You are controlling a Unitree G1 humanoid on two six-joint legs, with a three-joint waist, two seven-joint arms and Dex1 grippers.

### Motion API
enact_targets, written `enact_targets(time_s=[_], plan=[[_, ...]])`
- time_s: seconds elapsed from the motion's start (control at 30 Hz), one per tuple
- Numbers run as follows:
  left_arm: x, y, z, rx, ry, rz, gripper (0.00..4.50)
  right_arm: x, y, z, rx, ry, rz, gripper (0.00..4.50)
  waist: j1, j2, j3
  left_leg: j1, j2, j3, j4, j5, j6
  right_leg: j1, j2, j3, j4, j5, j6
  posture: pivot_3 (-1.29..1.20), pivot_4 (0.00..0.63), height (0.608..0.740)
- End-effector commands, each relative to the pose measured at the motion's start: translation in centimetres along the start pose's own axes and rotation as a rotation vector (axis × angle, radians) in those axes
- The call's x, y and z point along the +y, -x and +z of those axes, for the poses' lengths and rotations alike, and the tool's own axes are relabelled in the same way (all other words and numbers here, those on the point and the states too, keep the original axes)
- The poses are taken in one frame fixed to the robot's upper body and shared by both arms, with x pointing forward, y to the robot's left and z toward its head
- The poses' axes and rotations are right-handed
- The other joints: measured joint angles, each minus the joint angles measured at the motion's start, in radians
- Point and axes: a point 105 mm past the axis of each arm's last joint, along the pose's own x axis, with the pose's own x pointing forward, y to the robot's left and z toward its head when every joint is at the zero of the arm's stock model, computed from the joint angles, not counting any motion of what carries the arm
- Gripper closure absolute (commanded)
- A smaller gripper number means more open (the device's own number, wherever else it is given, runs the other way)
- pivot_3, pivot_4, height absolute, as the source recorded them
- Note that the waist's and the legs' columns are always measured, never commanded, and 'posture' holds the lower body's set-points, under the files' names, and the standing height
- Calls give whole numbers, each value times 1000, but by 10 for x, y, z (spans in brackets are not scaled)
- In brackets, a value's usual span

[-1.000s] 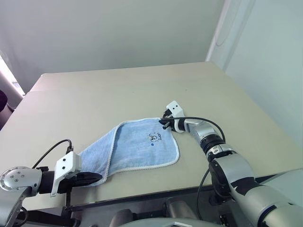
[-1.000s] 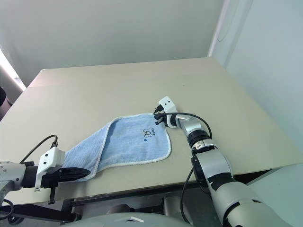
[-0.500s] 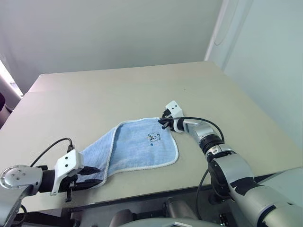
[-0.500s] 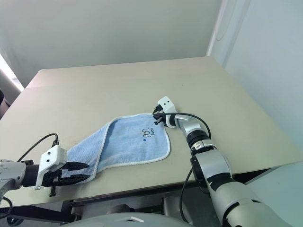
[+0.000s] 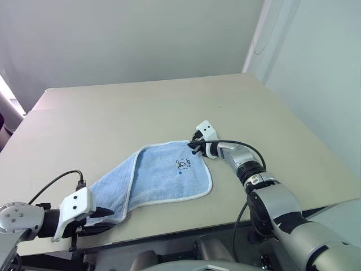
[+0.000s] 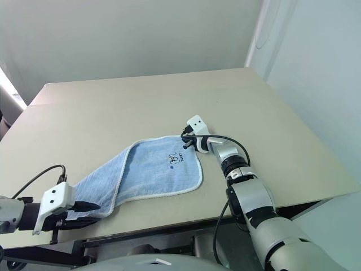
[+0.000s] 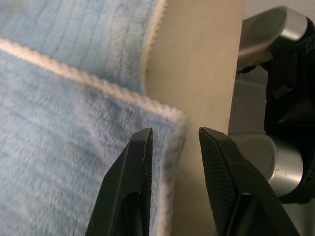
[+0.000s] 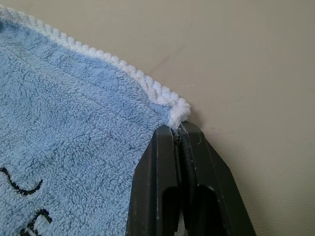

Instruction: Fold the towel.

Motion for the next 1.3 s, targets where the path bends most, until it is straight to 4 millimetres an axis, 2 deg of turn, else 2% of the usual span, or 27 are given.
enact_targets(time_s=[0.03, 0.23, 0.3, 0.43, 0.63, 0.73, 0.87, 1.0, 1.07, 1.17, 1.3], plan=[[1, -5, 0, 24, -59, -2, 2930, -2, 0, -8, 26, -6, -24, 4500, 0, 0, 0, 0, 0, 0, 0, 0, 0, 0, 0, 0, 0, 0, 0, 0, 0, 740], [-1, -16, -6, 55, -81, -18, 2930, -3, 0, -10, 27, -4, -29, 4500, 0, 0, 0, 0, 0, 0, 0, 0, 0, 0, 0, 0, 0, 0, 0, 0, 0, 740], [1, -17, -8, 47, -71, -7, 3314, -3, 1, -10, 27, -3, -30, 4500, 0, 0, 0, 0, 0, 0, 0, 0, 0, 0, 0, 0, 0, 0, 0, 0, 0, 740], [2, -11, -9, 31, -54, -9, 4488, -3, 0, -11, 26, -2, -31, 4500, 0, 0, 0, 0, 0, 0, -1, 0, 0, 0, 0, 0, -1, 0, 0, 0, 0, 740], [6, 7, -10, 24, -39, 33, 4488, -1, -1, -11, 24, 2, -28, 4500, -1, 0, 0, 0, 1, 0, -2, 0, 0, 0, 0, 0, -2, 0, 0, 0, 0, 740], [24, 22, 1, -58, 12, 141, 4488, -1, 0, -5, -7, -6, -22, 4500, 0, 0, 0, 0, 1, 0, -2, 0, 0, 0, 0, -1, -3, 0, 0, 0, 0, 740], [65, 58, 11, -197, 110, 335, 4488, -1, 5, 14, -118, -52, 22, 4500, 0, 0, 1, 0, 1, -2, -2, 0, 0, 0, 0, -3, -3, 0, 0, 0, 0, 740], [102, 89, 8, -294, 182, 521, 4488, -2, 19, 47, -292, -64, 65, 4500, 1, 2, 3, -4, 1, -2, -3, 0, 0, -2, 0, -3, -4, 1, 1, 0, 0, 740], [126, 103, 2, -308, 190, 663, 4488, -10, 30, 70, -404, -74, 51, 4500, 3, 1, 3, -15, 1, -1, -3, 0, 0, -13, 0, -3, -3, 5, 1, 0, 0, 740], [157, 116, -4, -315, 197, 831, 4488, -19, 45, 95, -515, -86, 32, 4500, 9, 1, 2, -21, 1, -3, -3, 0, 0, -19, -1, -5, 0, 6, 2, 0, 0, 740], [196, 117, -2, -331, 196, 994, 4488, -30, 54, 114, -580, -71, -11, 4500, 25, 0, 2, -22, -1, -3, -4, 0, 0, -20, -4, -5, 0, 7, 2, 0, 0, 740]])
